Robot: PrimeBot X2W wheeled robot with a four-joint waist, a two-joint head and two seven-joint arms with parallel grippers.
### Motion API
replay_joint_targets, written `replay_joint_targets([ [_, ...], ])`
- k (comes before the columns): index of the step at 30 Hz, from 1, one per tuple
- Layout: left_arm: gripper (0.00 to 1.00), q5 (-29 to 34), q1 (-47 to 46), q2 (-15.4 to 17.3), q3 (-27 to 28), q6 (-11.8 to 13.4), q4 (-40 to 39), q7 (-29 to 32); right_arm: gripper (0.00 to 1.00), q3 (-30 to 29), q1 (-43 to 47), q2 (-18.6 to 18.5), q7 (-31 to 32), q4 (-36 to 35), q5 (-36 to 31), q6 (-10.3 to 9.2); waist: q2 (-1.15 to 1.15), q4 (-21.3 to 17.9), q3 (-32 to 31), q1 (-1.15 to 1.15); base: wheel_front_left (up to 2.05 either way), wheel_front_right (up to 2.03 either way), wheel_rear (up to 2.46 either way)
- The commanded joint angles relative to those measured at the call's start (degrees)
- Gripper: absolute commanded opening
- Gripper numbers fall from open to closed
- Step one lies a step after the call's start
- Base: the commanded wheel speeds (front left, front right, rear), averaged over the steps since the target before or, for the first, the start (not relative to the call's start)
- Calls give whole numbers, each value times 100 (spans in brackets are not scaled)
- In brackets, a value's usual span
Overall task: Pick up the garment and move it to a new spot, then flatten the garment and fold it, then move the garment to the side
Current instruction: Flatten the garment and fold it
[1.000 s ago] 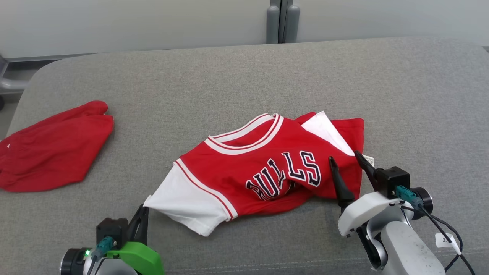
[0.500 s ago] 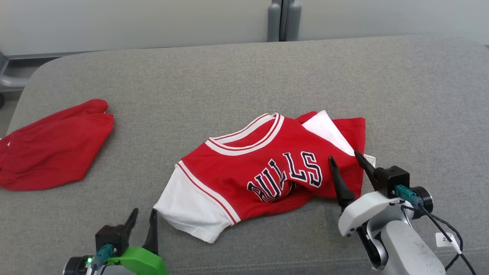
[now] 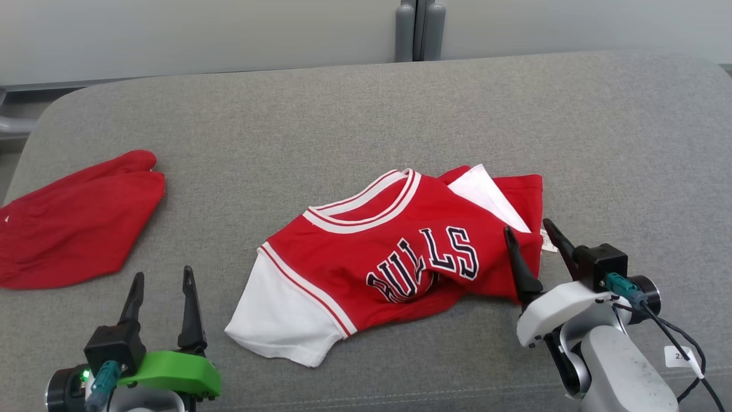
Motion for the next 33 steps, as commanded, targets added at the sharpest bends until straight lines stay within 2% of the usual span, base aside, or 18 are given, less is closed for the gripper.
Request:
replay_joint_targets([
  [1,100,95,114,-24,82,-8,-61,-24,100,-18,-32,-32,-7,-23,11,0,0,-3,2,0,0,0,0],
  [6,100,503,374,-226,747,-156,-379,-19,100,-149,7,-70,-7,-45,-20,0,0,7,-6,0,0,0,0],
  [14,100,921,662,-517,1545,-723,-509,-20,100,-286,49,-118,70,-59,-15,0,0,80,-32,0,0,0,0],
  [21,100,995,652,-597,1727,-1299,143,-20,100,-419,93,-232,249,-62,36,0,0,143,-102,0,0,0,0],
  [27,100,1133,513,-713,1820,-1443,327,-20,100,-367,-12,-348,442,-15,135,0,0,154,-177,0,0,0,0],
  [33,100,1253,500,-851,1889,-1556,369,-20,100,-44,-336,-499,810,221,457,0,0,110,-269,0,0,0,0],
])
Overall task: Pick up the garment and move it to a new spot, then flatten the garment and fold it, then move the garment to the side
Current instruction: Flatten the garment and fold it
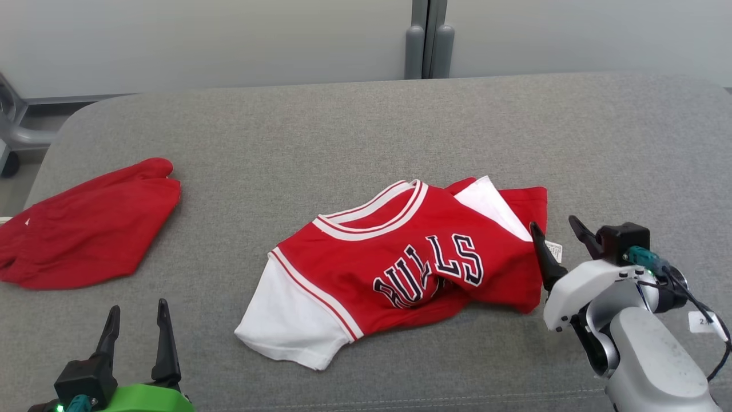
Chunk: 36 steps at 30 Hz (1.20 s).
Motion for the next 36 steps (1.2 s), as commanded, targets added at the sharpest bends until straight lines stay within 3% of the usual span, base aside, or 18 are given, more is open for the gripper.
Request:
replay_joint_targets([
  [1,100,49,-60,-26,35,-36,20,-14,100,63,-122,-64,79,71,76,0,0,-24,-28,0,0,0,0],
  [9,100,240,-156,-163,80,-190,70,-14,100,851,-1138,-319,679,1073,802,-1,0,-3,-94,0,0,0,0],
  [16,100,390,-271,-262,6,-321,134,-14,100,1596,-1898,-286,971,2103,1404,-1,0,240,-63,0,0,0,0],
  [23,100,460,-275,-346,-12,-377,165,-14,100,2256,-2057,-243,1008,2250,2134,-1,0,386,-44,0,0,0,0],
  [32,100,526,-375,-413,0,-453,218,-14,100,3201,-2143,-372,1602,2383,2983,-1,0,508,38,0,0,0,0],
  [33,100,531,-388,-422,5,-454,228,-14,73,3282,-2152,-388,1621,2385,3030,-1,0,518,49,0,0,0,0],
  [34,100,537,-393,-432,6,-459,229,-14,23,3360,-2164,-408,1625,2387,3076,-1,0,527,58,0,0,0,0],
  [35,100,541,-396,-441,7,-463,235,-14,0,3448,-2174,-421,1639,2381,3119,-1,0,534,66,0,0,0,0],
  [36,100,547,-400,-447,15,-468,245,-14,0,3523,-2194,-440,1633,2381,3165,-1,0,536,71,0,0,0,0],
])
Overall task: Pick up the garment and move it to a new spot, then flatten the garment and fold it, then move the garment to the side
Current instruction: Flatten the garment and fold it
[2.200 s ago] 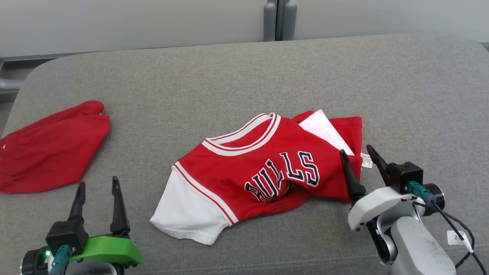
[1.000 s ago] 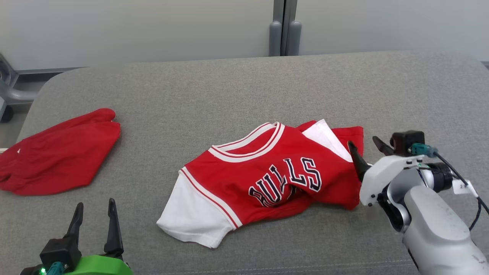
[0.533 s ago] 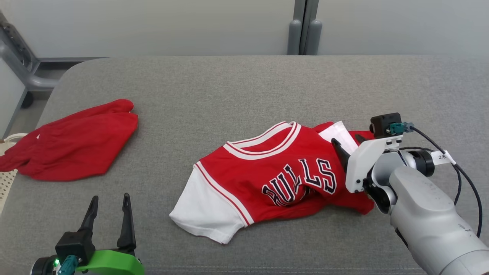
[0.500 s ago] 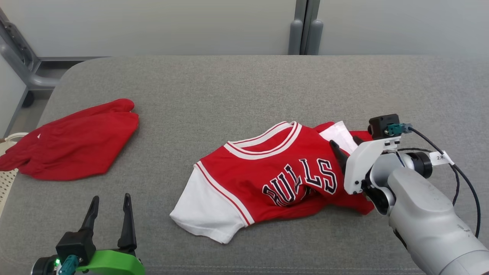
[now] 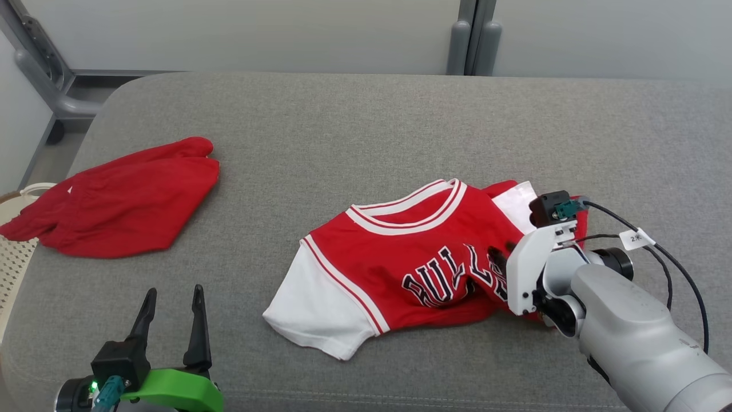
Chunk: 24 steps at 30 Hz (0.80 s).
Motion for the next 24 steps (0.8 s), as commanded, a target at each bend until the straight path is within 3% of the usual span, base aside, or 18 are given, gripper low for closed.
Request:
replay_joint_targets([
  [1,100,34,-85,-7,39,-26,15,-14,0,89,-100,-55,-59,1,79,-2,0,5,12,0,0,0,0],
  [9,100,90,-104,-46,106,-44,40,-14,0,460,-354,-92,-847,1,217,-2,0,-28,3,0,0,0,0],
  [14,100,119,-69,-76,107,-59,46,-14,0,729,-427,-84,-780,12,451,-3,0,-51,-10,0,0,0,0],
  [15,100,116,-63,-83,109,-55,40,-14,26,762,-485,-146,-793,44,465,-3,0,-59,-8,0,0,0,0],
  [16,100,110,-63,-86,119,-58,42,-14,100,780,-549,-206,-878,81,462,-3,0,-69,-4,0,0,0,0],
  [24,100,149,-64,-106,164,-88,53,-14,100,790,-741,-548,-1140,562,594,-3,0,-124,-7,0,0,0,0],
])
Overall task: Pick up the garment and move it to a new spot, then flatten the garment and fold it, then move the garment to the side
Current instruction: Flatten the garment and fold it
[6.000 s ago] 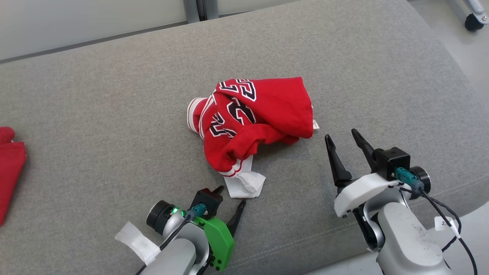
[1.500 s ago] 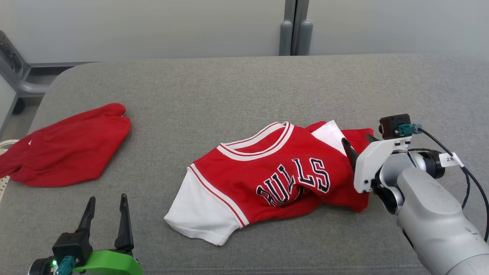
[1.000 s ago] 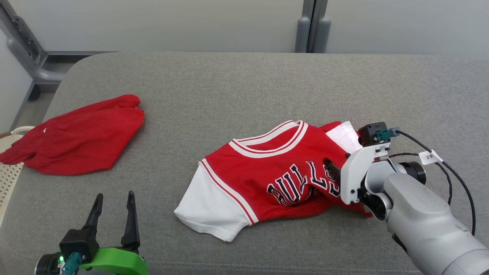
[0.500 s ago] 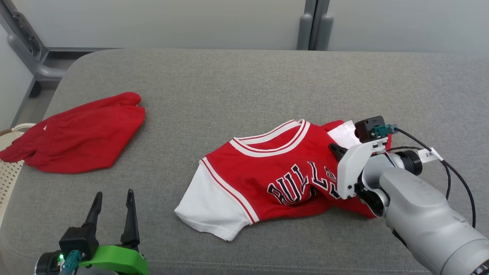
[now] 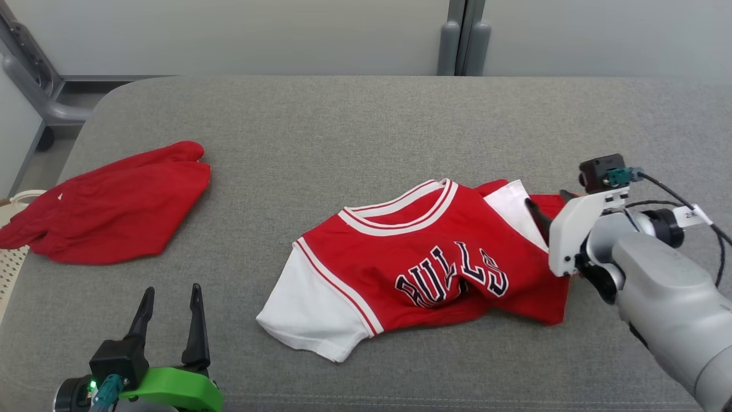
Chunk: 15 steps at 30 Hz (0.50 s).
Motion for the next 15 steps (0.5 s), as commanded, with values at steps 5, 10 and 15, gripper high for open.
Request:
replay_joint_targets([
  [5,100,63,-52,-24,23,-33,-34,-14,100,-20,-153,-173,-52,504,72,-4,0,0,63,0,0,0,0],
  [10,100,85,-117,-34,2,-48,-67,-14,100,-34,-307,-66,-109,860,109,-3,0,33,196,0,0,0,0],
  [15,100,114,-190,-47,-58,-64,-81,-14,100,-61,-475,-55,-67,1146,152,-4,0,136,355,0,0,0,0],
])
